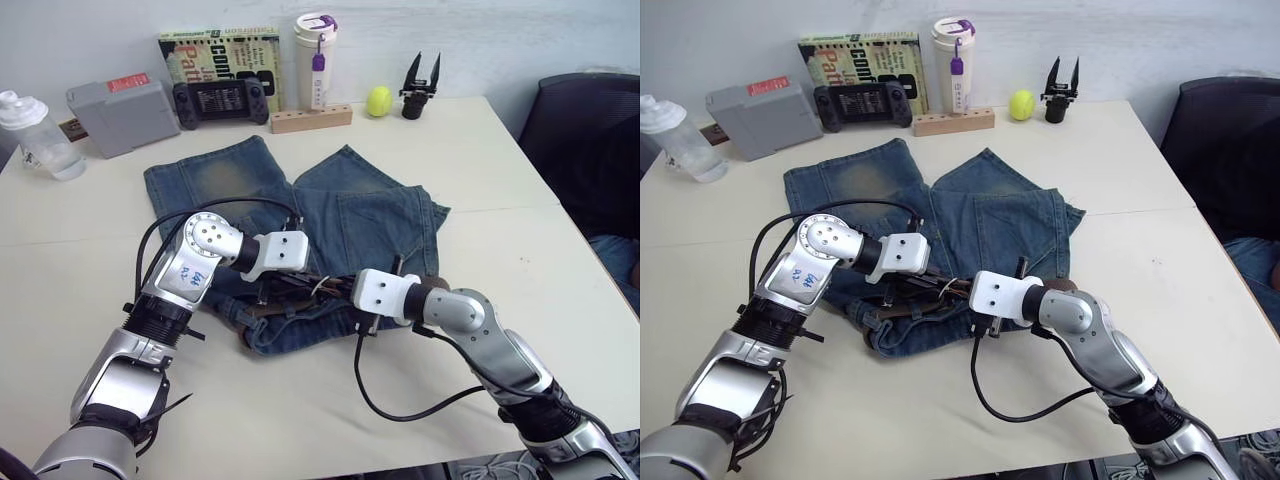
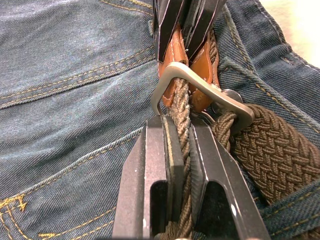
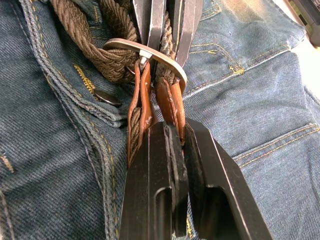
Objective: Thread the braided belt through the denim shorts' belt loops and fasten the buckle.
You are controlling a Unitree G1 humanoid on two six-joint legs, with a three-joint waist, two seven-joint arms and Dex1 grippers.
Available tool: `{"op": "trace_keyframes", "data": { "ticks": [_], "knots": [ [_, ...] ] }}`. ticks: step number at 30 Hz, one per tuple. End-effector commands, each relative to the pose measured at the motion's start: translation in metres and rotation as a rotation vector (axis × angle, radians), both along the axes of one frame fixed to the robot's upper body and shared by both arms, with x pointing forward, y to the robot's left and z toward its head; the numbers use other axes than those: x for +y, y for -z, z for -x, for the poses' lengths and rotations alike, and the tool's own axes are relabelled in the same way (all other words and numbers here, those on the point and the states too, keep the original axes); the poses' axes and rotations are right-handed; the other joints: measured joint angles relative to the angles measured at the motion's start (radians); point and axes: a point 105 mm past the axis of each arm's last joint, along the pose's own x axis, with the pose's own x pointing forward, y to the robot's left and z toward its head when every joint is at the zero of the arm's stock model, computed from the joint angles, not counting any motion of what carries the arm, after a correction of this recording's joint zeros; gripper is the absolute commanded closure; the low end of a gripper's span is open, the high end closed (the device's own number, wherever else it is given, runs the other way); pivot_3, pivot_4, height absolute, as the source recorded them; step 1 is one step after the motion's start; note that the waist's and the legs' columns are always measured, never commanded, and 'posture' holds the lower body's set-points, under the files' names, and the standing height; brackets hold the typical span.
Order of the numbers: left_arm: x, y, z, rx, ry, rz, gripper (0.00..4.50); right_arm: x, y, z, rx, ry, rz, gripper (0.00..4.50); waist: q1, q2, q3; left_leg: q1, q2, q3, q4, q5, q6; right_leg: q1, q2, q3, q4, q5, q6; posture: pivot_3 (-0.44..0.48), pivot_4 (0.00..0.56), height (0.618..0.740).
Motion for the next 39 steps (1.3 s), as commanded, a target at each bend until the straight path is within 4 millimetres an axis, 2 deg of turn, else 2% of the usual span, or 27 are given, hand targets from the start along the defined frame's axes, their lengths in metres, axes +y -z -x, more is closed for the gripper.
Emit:
{"op": "trace_keyframes", "data": {
  "ticks": [1, 2, 5, 8, 9, 12, 15, 16, 18, 20, 22, 23, 27, 30, 34, 39],
  "knots": [
    [0.012, -0.029, 0.006, 0.029, 0.004, 0.069, 2.84, -0.005, -0.002, -0.001, 0.005, 0.003, -0.009, 4.5, -0.001, 0.0, 0.0, 0.0, 0.0, 0.0, 0.0, 0.0, 0.0, 0.0, 0.0, 0.0, 0.0, 0.0, 0.0, 0.0, 0.15, 0.693],
    [0.018, -0.034, 0.005, 0.036, -0.014, 0.083, 2.4, -0.006, -0.003, -0.001, 0.002, 0.003, -0.007, 4.5, -0.004, 0.0, 0.0, 0.0, 0.0, 0.0, 0.0, 0.0, 0.0, 0.0, 0.0, 0.0, 0.0, 0.0, 0.0, 0.0, 0.15, 0.693],
    [0.036, -0.051, 0.003, 0.068, -0.078, 0.133, 1.5, -0.01, -0.006, -0.003, -0.006, 0.007, -0.005, 4.5, -0.003, 0.0, 0.0, 0.001, 0.001, 0.0, -0.001, 0.0, -0.001, 0.0, 0.001, 0.0, 0.0, 0.0, 0.0, 0.0, 0.15, 0.693],
    [0.048, -0.064, 0.01, 0.165, -0.122, 0.189, 0.3, -0.017, -0.014, -0.004, -0.028, 0.012, 0.0, 4.5, -0.001, 0.0, 0.0, 0.001, 0.0, 0.0, 0.0, 0.0, -0.001, 0.0, 0.0, 0.0, 0.0, 0.0, 0.0, 0.0, 0.15, 0.693],
    [0.05, -0.066, 0.017, 0.222, -0.11, 0.205, 0.13, -0.019, -0.017, -0.004, -0.032, 0.012, -0.003, 4.5, -0.001, 0.0, 0.0, 0.0, 0.0, 0.0, 0.0, 0.0, -0.001, 0.0, 0.0, 0.0, 0.0, 0.0, 0.0, 0.0, 0.15, 0.693],
    [0.048, -0.075, 0.029, 0.285, -0.086, 0.281, 0.13, -0.023, -0.023, -0.004, -0.042, 0.012, -0.003, 4.5, 0.001, 0.0, 0.0, 0.0, -0.001, -0.001, 0.0, 0.0, -0.001, 0.0, -0.001, 0.0, -0.001, 0.0, 0.0, 0.0, 0.15, 0.693],
    [0.049, -0.059, 0.052, 0.373, -0.05, 0.231, 1.01, -0.028, -0.031, -0.003, -0.061, 0.014, -0.001, 4.5, -0.002, 0.0, 0.0, 0.001, -0.001, -0.001, 0.0, 0.0, 0.0, 0.001, -0.001, 0.001, -0.001, 0.0, 0.0, 0.0, 0.15, 0.693],
    [0.048, -0.047, 0.054, 0.368, -0.058, 0.184, 1.31, -0.029, -0.034, -0.002, -0.066, 0.015, -0.001, 4.5, -0.003, 0.0, 0.0, 0.001, -0.001, -0.001, -0.001, 0.0, -0.001, 0.001, -0.001, 0.001, -0.001, 0.0, 0.0, 0.0, 0.15, 0.693],
    [0.051, -0.025, 0.052, 0.326, -0.087, 0.096, 2.37, -0.03, -0.037, -0.002, -0.071, 0.015, 0.0, 4.5, -0.002, 0.0, 0.0, 0.001, 0.0, -0.001, -0.001, 0.0, -0.001, 0.001, 0.0, 0.001, -0.001, 0.0, 0.0, 0.0, 0.15, 0.693],
    [0.059, 0.0, 0.045, 0.284, -0.128, 0.008, 3.09, -0.03, -0.038, 0.0, -0.075, 0.014, 0.0, 4.5, -0.001, 0.0, 0.0, 0.001, 0.0, -0.001, -0.001, 0.001, -0.001, 0.001, 0.0, 0.001, 0.0, 0.0, 0.0, 0.0, 0.15, 0.693],
    [0.062, 0.009, 0.04, 0.278, -0.151, 0.001, 3.9, -0.03, -0.038, 0.001, -0.074, 0.014, 0.0, 4.5, 0.0, 0.0, 0.0, 0.002, 0.0, -0.001, -0.001, 0.001, -0.001, 0.001, 0.0, 0.001, 0.0, 0.0, 0.0, 0.0, 0.15, 0.693],
    [0.058, 0.005, 0.037, 0.28, -0.152, 0.047, 4.36, -0.03, -0.038, 0.001, -0.073, 0.015, 0.002, 4.5, 0.0, 0.0, 0.0, 0.001, 0.0, -0.001, -0.001, 0.001, -0.001, 0.001, 0.0, 0.001, 0.0, 0.0, 0.0, 0.0, 0.15, 0.693],
    [0.039, -0.026, 0.031, 0.336, -0.134, 0.294, 4.48, -0.031, -0.036, 0.003, -0.068, 0.021, 0.002, 4.5, 0.007, 0.0, 0.0, 0.0, -0.001, -0.001, -0.001, 0.0, 0.0, 0.001, -0.001, 0.0, -0.001, 0.0, 0.0, 0.0, 0.15, 0.693],
    [0.035, -0.034, 0.034, 0.411, -0.133, 0.356, 4.48, -0.031, -0.034, 0.005, -0.064, 0.026, 0.003, 4.5, 0.004, 0.0, 0.0, 0.0, -0.001, -0.001, -0.001, 0.0, 0.0, 0.001, -0.001, 0.0, -0.001, 0.0, 0.0, 0.0, 0.15, 0.693],
    [0.033, -0.027, 0.043, 0.452, -0.125, 0.323, 4.48, -0.032, -0.034, 0.005, -0.062, 0.031, 0.004, 4.5, -0.005, 0.0, 0.0, 0.001, -0.001, -0.001, -0.002, 0.0, 0.0, 0.001, -0.001, 0.001, -0.001, 0.0, 0.0, 0.0, 0.15, 0.693],
    [0.043, 0.008, 0.048, 0.432, -0.159, 0.178, 4.48, -0.032, -0.034, 0.005, -0.063, 0.034, 0.004, 4.5, -0.001, 0.0, 0.0, 0.001, -0.001, -0.001, -0.002, 0.001, -0.001, 0.001, 0.0, 0.001, -0.001, 0.0, 0.0, 0.0, 0.15, 0.693]
  ]
}}
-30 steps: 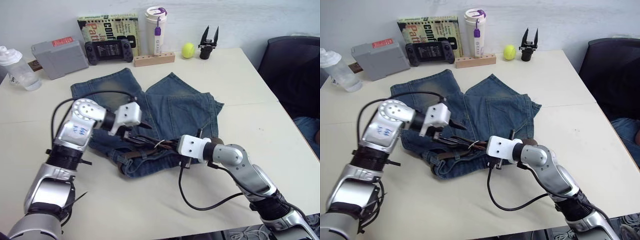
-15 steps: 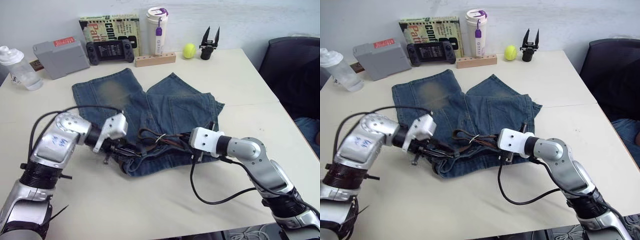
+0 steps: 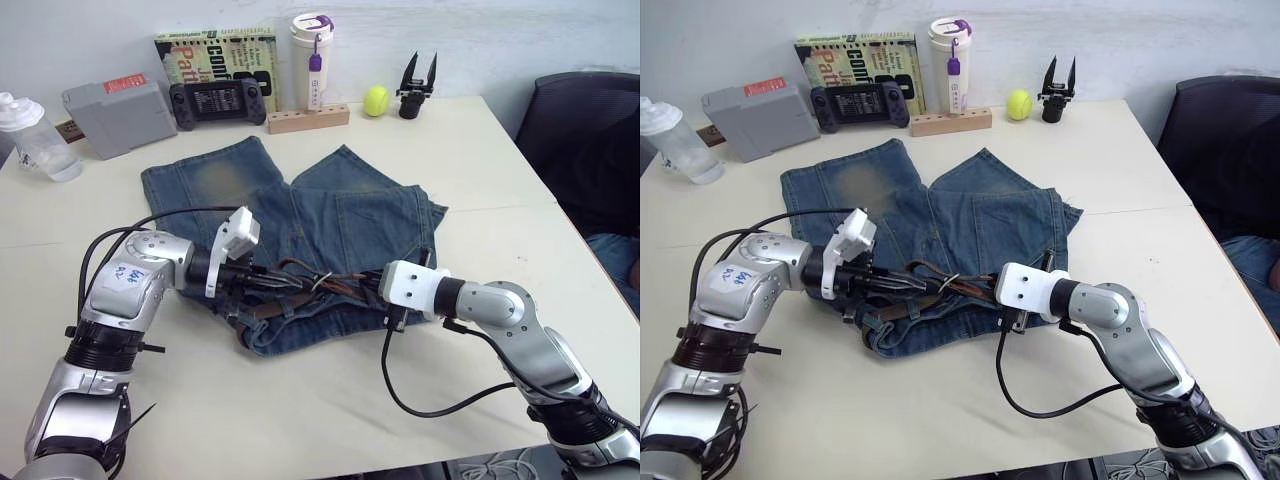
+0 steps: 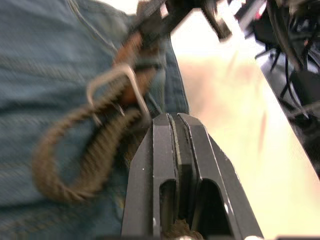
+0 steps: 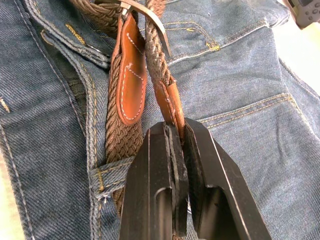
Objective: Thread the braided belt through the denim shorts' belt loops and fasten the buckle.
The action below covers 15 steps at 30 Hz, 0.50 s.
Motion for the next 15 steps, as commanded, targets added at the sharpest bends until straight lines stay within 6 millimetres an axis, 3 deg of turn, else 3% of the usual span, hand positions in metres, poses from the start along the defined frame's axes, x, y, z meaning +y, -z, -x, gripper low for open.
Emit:
{"op": "trace_keyframes", "data": {
  "ticks": [1, 9, 15],
  "knots": [
    [0.007, 0.017, 0.006, -0.035, 0.022, -0.085, 4.48, -0.001, -0.015, 0.001, -0.06, -0.001, -0.012, 4.5, 0.0, 0.0, 0.0, 0.0, 0.0, 0.0, 0.0, 0.0, 0.0, 0.0, 0.0, 0.0, 0.0, 0.0, 0.0, 0.0, 0.15, 0.693],
    [0.025, 0.074, 0.014, -0.074, 0.039, -0.279, 4.48, -0.007, -0.018, 0.002, -0.089, 0.001, 0.021, 4.5, 0.001, 0.0, 0.0, 0.0, 0.0, 0.0, 0.0, 0.0, 0.0, 0.0, 0.0, 0.0, 0.0, 0.0, 0.0, 0.0, 0.15, 0.693],
    [0.02, 0.079, 0.019, -0.043, 0.049, -0.219, 4.48, -0.047, -0.017, 0.004, -0.198, -0.008, 0.218, 4.5, 0.002, 0.003, -0.002, 0.002, -0.001, 0.0, -0.001, -0.001, 0.002, 0.002, -0.002, 0.0, -0.002, 0.0, 0.0, 0.0, 0.15, 0.693]
  ]
}}
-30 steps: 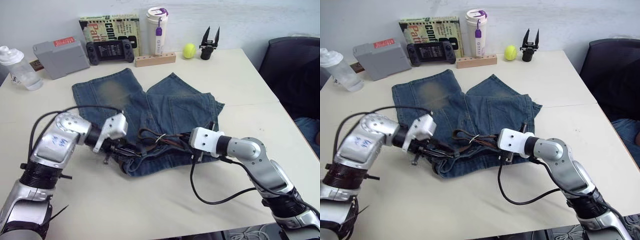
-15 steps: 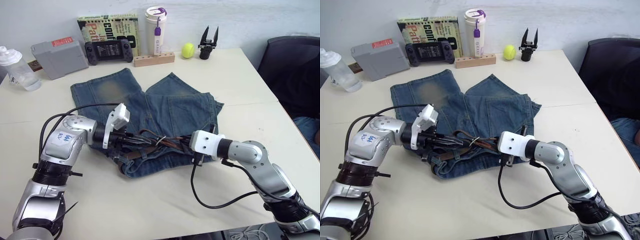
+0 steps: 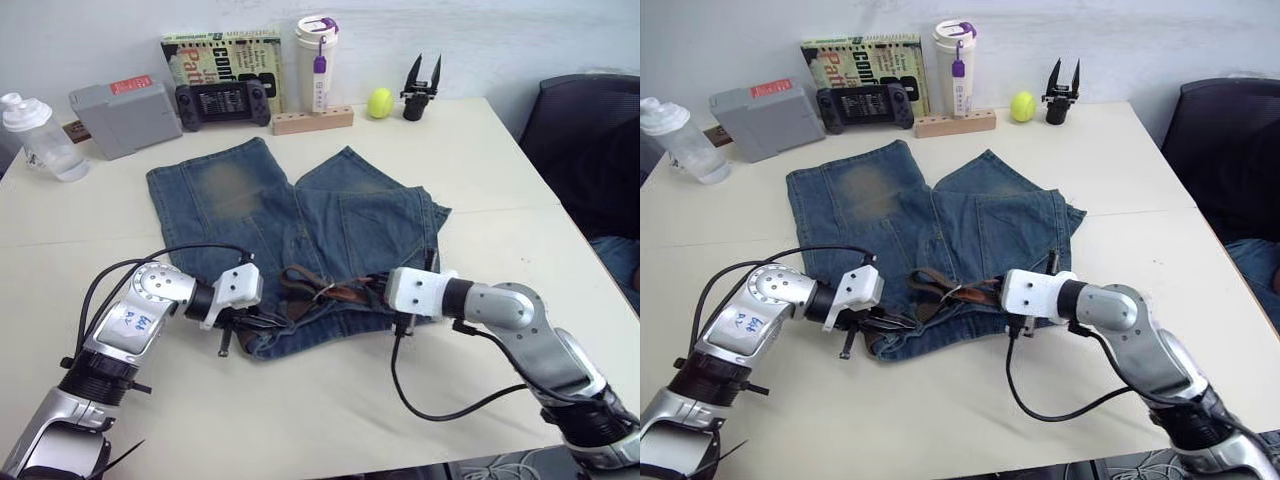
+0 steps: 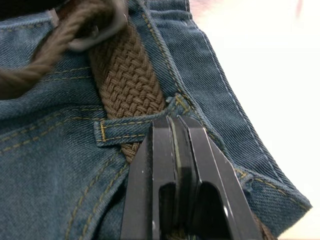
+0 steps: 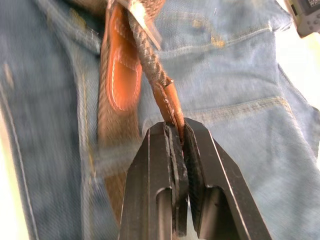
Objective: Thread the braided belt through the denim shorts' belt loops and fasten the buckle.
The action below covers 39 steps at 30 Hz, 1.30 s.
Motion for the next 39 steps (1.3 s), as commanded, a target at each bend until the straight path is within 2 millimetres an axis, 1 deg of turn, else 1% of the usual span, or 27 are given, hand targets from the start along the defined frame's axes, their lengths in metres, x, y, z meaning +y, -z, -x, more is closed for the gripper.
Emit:
{"op": "trace_keyframes", "data": {
  "ticks": [1, 4, 5, 9, 11, 13, 16, 18, 21, 24, 26, 28, 29, 30, 31, 32, 34, 35, 36, 38, 39],
  "knots": [
    [0.006, 0.027, 0.008, 0.116, -0.017, -0.035, 4.48, -0.029, -0.018, 0.0, -0.114, 0.01, 0.065, 4.5, 0.0, 0.001, -0.001, 0.0, 0.0, 0.0, 0.0, 0.0, 0.0, 0.0, 0.0, 0.0, 0.0, 0.0, 0.0, 0.0, 0.15, 0.693],
    [0.008, 0.03, 0.006, 0.125, -0.019, -0.037, 4.48, -0.057, -0.018, 0.003, -0.134, 0.037, 0.119, 4.5, 0.0, 0.002, -0.002, 0.001, 0.0, 0.0, 0.0, 0.0, 0.0, 0.001, 0.0, 0.0, 0.0, 0.0, 0.0, 0.0, 0.15, 0.693],
    [0.009, 0.031, 0.005, 0.127, -0.019, -0.04, 4.48, -0.062, -0.018, 0.003, -0.135, 0.04, 0.129, 4.5, 0.0, 0.003, -0.002, 0.001, 0.0, 0.0, 0.0, 0.0, 0.0, 0.001, 0.0, 0.0, 0.0, 0.0, 0.0, 0.0, 0.15, 0.693],
    [0.011, 0.033, 0.006, 0.143, -0.013, -0.044, 4.48, -0.093, -0.011, 0.005, -0.138, 0.084, 0.204, 4.5, 0.0, 0.005, -0.003, 0.002, 0.0, 0.001, 0.0, 0.0, 0.0, 0.002, 0.0, 0.0, 0.0, 0.0, 0.0, 0.0, 0.15, 0.693],
    [0.012, 0.034, 0.006, 0.149, -0.011, -0.042, 4.48, -0.101, -0.01, 0.004, -0.145, 0.098, 0.213, 4.5, -0.001, 0.005, -0.003, 0.002, 0.0, 0.001, 0.0, 0.0, 0.0, 0.002, 0.0, 0.0, 0.0, 0.0, 0.0, 0.0, 0.15, 0.693],
    [0.012, 0.035, 0.007, 0.152, -0.009, -0.041, 4.48, -0.1, -0.008, 0.003, -0.147, 0.093, 0.208, 4.5, -0.002, 0.006, -0.004, 0.003, 0.0, 0.001, 0.0, 0.0, 0.0, 0.002, 0.0, 0.0, 0.0, 0.0, 0.0, 0.0, 0.15, 0.693],
    [0.01, 0.034, 0.007, 0.157, -0.003, -0.033, 4.48, -0.091, -0.003, 0.003, -0.15, 0.067, 0.199, 4.5, -0.002, 0.008, -0.005, 0.003, 0.0, 0.001, 0.0, 0.0, 0.0, 0.002, 0.001, 0.001, 0.0, 0.0, 0.0, 0.0, 0.15, 0.693],
    [0.01, 0.031, 0.007, 0.16, 0.001, -0.022, 4.48, -0.091, 0.0, 0.001, -0.156, 0.068, 0.209, 4.5, -0.002, 0.008, -0.005, 0.003, 0.0, 0.001, 0.0, 0.0, 0.0, 0.002, 0.001, 0.001, 0.0, 0.0, 0.0, 0.0, 0.15, 0.693],
    [0.009, 0.022, 0.003, 0.166, -0.016, 0.02, 4.48, -0.093, -0.001, -0.002, -0.188, 0.078, 0.21, 4.5, -0.002, 0.008, -0.005, 0.003, 0.0, 0.001, 0.0, 0.0, 0.0, 0.002, 0.001, 0.001, 0.0, 0.0, 0.0, 0.0, 0.15, 0.693],
    [0.005, 0.004, -0.002, 0.174, -0.042, 0.093, 4.48, -0.092, -0.007, -0.004, -0.208, 0.087, 0.169, 4.5, -0.002, 0.008, -0.005, 0.003, 0.0, 0.001, 0.0, 0.0, 0.0, 0.002, 0.001, 0.001, 0.001, 0.0, 0.0, 0.0, 0.15, 0.693],
    [0.005, -0.008, -0.008, 0.165, -0.068, 0.129, 4.5, -0.094, -0.009, -0.005, -0.203, 0.095, 0.151, 3.64, -0.002, 0.008, -0.005, 0.003, 0.0, 0.001, 0.0, 0.0, 0.0, 0.002, 0.001, 0.001, 0.001, 0.0, 0.0, 0.0, 0.15, 0.693],
    [0.005, -0.025, -0.01, 0.206, -0.083, 0.184, 3.84, -0.097, -0.011, -0.005, -0.184, 0.101, 0.141, 3.04, -0.001, 0.007, -0.004, 0.002, 0.0, 0.001, 0.0, 0.0, -0.001, 0.001, 0.001, 0.001, 0.001, 0.0, 0.0, 0.0, 0.15, 0.693],
    [0.005, -0.035, -0.007, 0.227, -0.073, 0.204, 3.63, -0.098, -0.013, -0.004, -0.176, 0.106, 0.13, 2.55, -0.001, 0.007, -0.004, 0.002, 0.0, 0.001, 0.0, 0.0, -0.001, 0.001, 0.001, 0.001, 0.001, 0.0, 0.0, 0.0, 0.15, 0.693],
    [0.007, -0.043, -0.006, 0.238, -0.068, 0.217, 3.04, -0.099, -0.017, -0.003, -0.171, 0.11, 0.116, 1.94, -0.001, 0.007, -0.004, 0.002, 0.0, 0.001, 0.0, 0.0, -0.001, 0.001, 0.001, 0.001, 0.001, 0.0, 0.0, 0.0, 0.15, 0.693],
    [0.009, -0.051, -0.005, 0.238, -0.065, 0.227, 2.93, -0.101, -0.021, -0.002, -0.162, 0.118, 0.1, 1.81, -0.001, 0.007, -0.004, 0.002, 0.0, 0.001, 0.0, 0.001, -0.001, 0.001, 0.001, 0.001, 0.001, 0.0, 0.0, 0.0, 0.15, 0.693],
    [0.012, -0.059, -0.003, 0.247, -0.064, 0.242, 2.48, -0.104, -0.027, -0.001, -0.146, 0.137, 0.068, 1.32, -0.001, 0.006, -0.004, 0.001, 0.0, 0.001, 0.0, 0.001, -0.001, 0.001, 0.001, 0.001, 0.001, 0.0, 0.0, 0.0, 0.15, 0.693],
    [0.019, -0.072, -0.001, 0.258, -0.073, 0.266, 1.8, -0.11, -0.033, 0.001, -0.12, 0.161, 0.047, 0.57, -0.001, 0.005, -0.003, 0.001, 0.0, 0.0, 0.0, 0.001, -0.001, 0.001, 0.001, 0.001, 0.001, 0.0, 0.0, 0.0, 0.15, 0.693],
    [0.025, -0.081, 0.001, 0.27, -0.088, 0.283, 1.37, -0.114, -0.037, 0.003, -0.093, 0.185, 0.0, 0.11, -0.002, 0.005, -0.003, 0.001, 0.0, 0.0, 0.0, 0.001, -0.001, 0.001, 0.001, 0.001, 0.001, 0.0, 0.0, 0.0, 0.15, 0.693],
    [0.032, -0.089, 0.003, 0.282, -0.11, 0.302, 0.8, -0.118, -0.043, 0.005, -0.068, 0.215, -0.076, 0.0, -0.002, 0.005, -0.003, 0.0, 0.001, 0.0, 0.0, 0.001, -0.001, 0.0, 0.001, 0.001, 0.0, 0.0, 0.0, 0.0, 0.15, 0.693],
    [0.044, -0.1, 0.003, 0.29, -0.161, 0.334, 0.04, -0.125, -0.051, 0.009, -0.019, 0.261, -0.192, 0.0, -0.003, 0.005, -0.002, 0.0, 0.001, 0.0, 0.0, 0.001, -0.001, 0.0, 0.002, 0.001, 0.0, 0.0, 0.0, 0.0, 0.15, 0.693],
    [0.052, -0.104, 0.002, 0.278, -0.206, 0.352, 0.04, -0.131, -0.054, 0.011, 0.028, 0.301, -0.263, 0.0, -0.002, 0.005, -0.002, 0.0, 0.001, 0.0, 0.0, 0.001, -0.001, 0.0, 0.002, 0.001, 0.0, 0.0, 0.0, 0.0, 0.15, 0.693]
  ]
}}
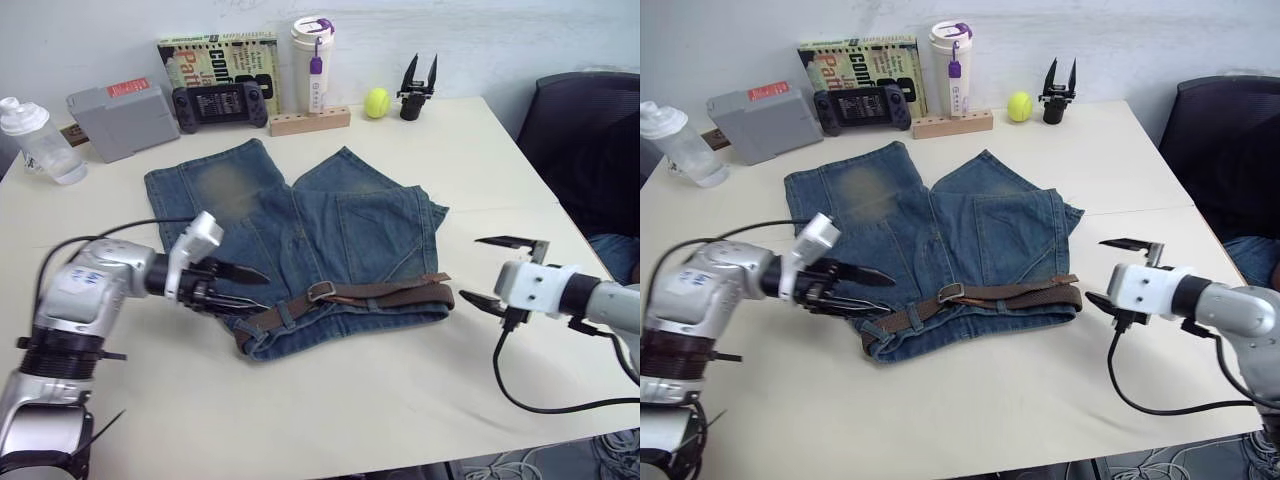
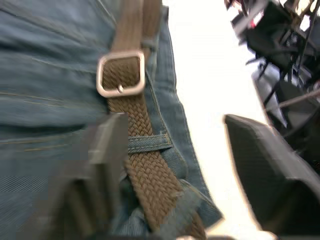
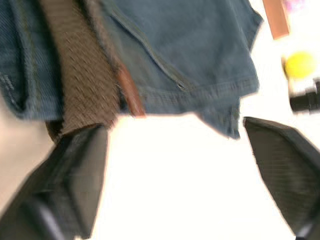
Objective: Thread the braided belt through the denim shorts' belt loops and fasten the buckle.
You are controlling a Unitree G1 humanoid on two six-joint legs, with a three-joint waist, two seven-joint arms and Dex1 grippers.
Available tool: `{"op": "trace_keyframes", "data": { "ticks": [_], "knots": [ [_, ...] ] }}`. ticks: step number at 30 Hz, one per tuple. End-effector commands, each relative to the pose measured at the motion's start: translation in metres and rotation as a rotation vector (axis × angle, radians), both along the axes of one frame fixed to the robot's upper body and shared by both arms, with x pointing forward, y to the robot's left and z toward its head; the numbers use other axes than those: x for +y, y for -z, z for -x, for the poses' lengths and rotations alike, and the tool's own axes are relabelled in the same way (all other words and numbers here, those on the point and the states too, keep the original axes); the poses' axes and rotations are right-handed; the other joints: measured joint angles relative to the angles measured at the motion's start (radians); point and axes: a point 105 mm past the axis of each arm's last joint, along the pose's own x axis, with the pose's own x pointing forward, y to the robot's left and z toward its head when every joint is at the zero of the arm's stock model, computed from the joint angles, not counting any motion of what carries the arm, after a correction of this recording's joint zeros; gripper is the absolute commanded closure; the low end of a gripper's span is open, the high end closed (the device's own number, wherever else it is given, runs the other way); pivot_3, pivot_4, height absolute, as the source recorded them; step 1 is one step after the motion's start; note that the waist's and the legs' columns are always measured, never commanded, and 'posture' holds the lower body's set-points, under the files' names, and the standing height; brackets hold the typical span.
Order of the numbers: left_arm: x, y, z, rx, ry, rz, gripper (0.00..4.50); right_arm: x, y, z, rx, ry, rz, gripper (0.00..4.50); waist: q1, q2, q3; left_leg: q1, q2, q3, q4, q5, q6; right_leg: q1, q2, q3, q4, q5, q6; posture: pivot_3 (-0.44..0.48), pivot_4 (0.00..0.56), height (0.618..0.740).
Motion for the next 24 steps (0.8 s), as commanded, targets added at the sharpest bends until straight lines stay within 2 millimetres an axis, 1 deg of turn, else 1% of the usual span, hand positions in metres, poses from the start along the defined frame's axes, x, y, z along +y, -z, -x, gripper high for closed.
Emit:
{"op": "trace_keyframes", "data": {
  "ticks": [1, 3, 5, 6, 7, 8, 9, 10, 12, 13, 16, 19, 22, 24],
  "knots": [
    [0.024, -0.03, 0.003, -0.021, -0.107, 0.075, 0.04, -0.015, -0.029, 0.011, 0.066, 0.097, -0.277, 0.0, 0.002, 0.0, 0.0, 0.0, 0.0, 0.0, 0.0, 0.0, 0.0, 0.0, 0.0, 0.0, 0.0, 0.0, 0.0, 0.0, 0.15, 0.693],
    [0.036, -0.03, 0.002, -0.031, -0.191, 0.086, 0.04, -0.024, -0.026, 0.017, 0.127, 0.158, -0.392, 0.0, 0.003, 0.0, 0.0, 0.0, 0.0, -0.001, 0.0, 0.0, 0.0, 0.0, 0.0, 0.0, 0.0, 0.0, 0.0, 0.0, 0.15, 0.693],
    [0.052, -0.021, -0.001, -0.092, -0.338, 0.057, 0.04, -0.031, -0.018, 0.025, 0.211, 0.219, -0.561, 0.0, 0.003, 0.0, 0.0, 0.0, 0.0, -0.001, -0.001, 0.0, 0.001, 0.001, -0.001, 0.0, -0.001, 0.0, 0.0, 0.0, 0.15, 0.693],
    [0.06, -0.017, -0.001, -0.127, -0.399, 0.046, 0.04, -0.032, -0.014, 0.029, 0.248, 0.237, -0.638, 0.0, 0.002, 0.0, 0.0, 0.0, 0.0, -0.001, -0.001, 0.0, 0.001, 0.001, -0.001, 0.0, -0.001, 0.0, 0.0, 0.0, 0.15, 0.693],
    [0.069, -0.009, 0.0, -0.166, -0.465, 0.009, 0.04, -0.034, -0.011, 0.031, 0.253, 0.266, -0.703, 0.0, 0.002, 0.0, 0.0, 0.0, 0.0, -0.001, -0.002, -0.001, 0.001, 0.001, -0.001, 0.0, -0.002, 0.0, 0.0, 0.0, 0.15, 0.693],
    [0.074, -0.005, 0.001, -0.19, -0.5, -0.016, 0.04, -0.035, -0.01, 0.032, 0.251, 0.285, -0.739, 0.0, 0.0, 0.0, 0.0, 0.0, 0.0, -0.001, -0.002, -0.002, 0.003, 0.001, -0.001, 0.0, -0.002, 0.0, 0.0, 0.0, 0.15, 0.693],
    [0.082, 0.003, 0.001, -0.229, -0.571, -0.015, 0.04, -0.037, -0.006, 0.032, 0.238, 0.317, -0.76, 0.0, -0.002, 0.0, 0.0, 0.0, 0.0, -0.001, -0.002, -0.002, 0.004, 0.001, -0.001, 0.0, -0.002, 0.0, 0.0, 0.0, 0.15, 0.693],
    [0.089, 0.011, 0.002, -0.253, -0.636, -0.018, 0.04, -0.039, 0.0, 0.034, 0.232, 0.347, -0.766, 0.0, -0.001, 0.0, 0.0, 0.0, 0.0, -0.001, -0.002, -0.003, 0.006, 0.001, -0.001, 0.0, -0.002, 0.0, 0.0, 0.0, 0.15, 0.693],
    [0.105, 0.032, 0.01, -0.272, -0.765, -0.043, 0.04, -0.038, 0.014, 0.039, 0.237, 0.343, -0.742, 0.0, 0.0, 0.0, 0.0, 0.0, 0.0, -0.001, -0.002, -0.004, 0.006, 0.0, -0.001, 0.0, -0.002, 0.001, 0.001, 0.0, 0.15, 0.693],
    [0.109, 0.042, 0.014, -0.285, -0.814, -0.06, 0.04, -0.04, 0.022, 0.042, 0.242, 0.358, -0.73, 0.0, 0.001, 0.0, 0.0, 0.001, 0.0, -0.001, -0.002, -0.004, 0.007, 0.001, -0.002, 0.0, -0.002, 0.001, 0.001, 0.0, 0.15, 0.693],
    [0.112, 0.06, 0.027, -0.309, -0.883, -0.053, 0.04, -0.044, 0.037, 0.043, 0.238, 0.394, -0.709, 0.0, 0.002, -0.001, 0.0, 0.0, 0.0, -0.001, -0.003, -0.005, 0.007, 0.001, -0.002, 0.0, -0.003, 0.001, 0.001, 0.0, 0.15, 0.693],
    [0.11, 0.068, 0.035, -0.344, -0.938, -0.023, 0.04, -0.044, 0.05, 0.042, 0.236, 0.397, -0.681, 0.0, 0.004, -0.002, -0.001, 0.0, 0.0, -0.001, -0.003, -0.005, 0.007, 0.001, -0.003, 0.0, -0.004, 0.002, 0.002, 0.0, 0.15, 0.693],
    [0.111, 0.076, 0.042, -0.356, -0.965, -0.026, 0.04, -0.044, 0.053, 0.039, 0.226, 0.391, -0.684, 0.0, 0.004, -0.002, -0.001, 0.0, -0.001, -0.001, -0.003, -0.005, 0.007, 0.001, -0.003, 0.0, -0.004, 0.003, 0.002, 0.0, 0.15, 0.693],
    [0.111, 0.078, 0.045, -0.367, -0.969, -0.031, 0.04, -0.044, 0.054, 0.038, 0.222, 0.388, -0.684, 0.0, 0.003, -0.002, -0.001, 0.0, -0.001, -0.001, -0.003, -0.005, 0.007, 0.001, -0.003, 0.0, -0.004, 0.003, 0.002, 0.0, 0.15, 0.693]
  ]
}}
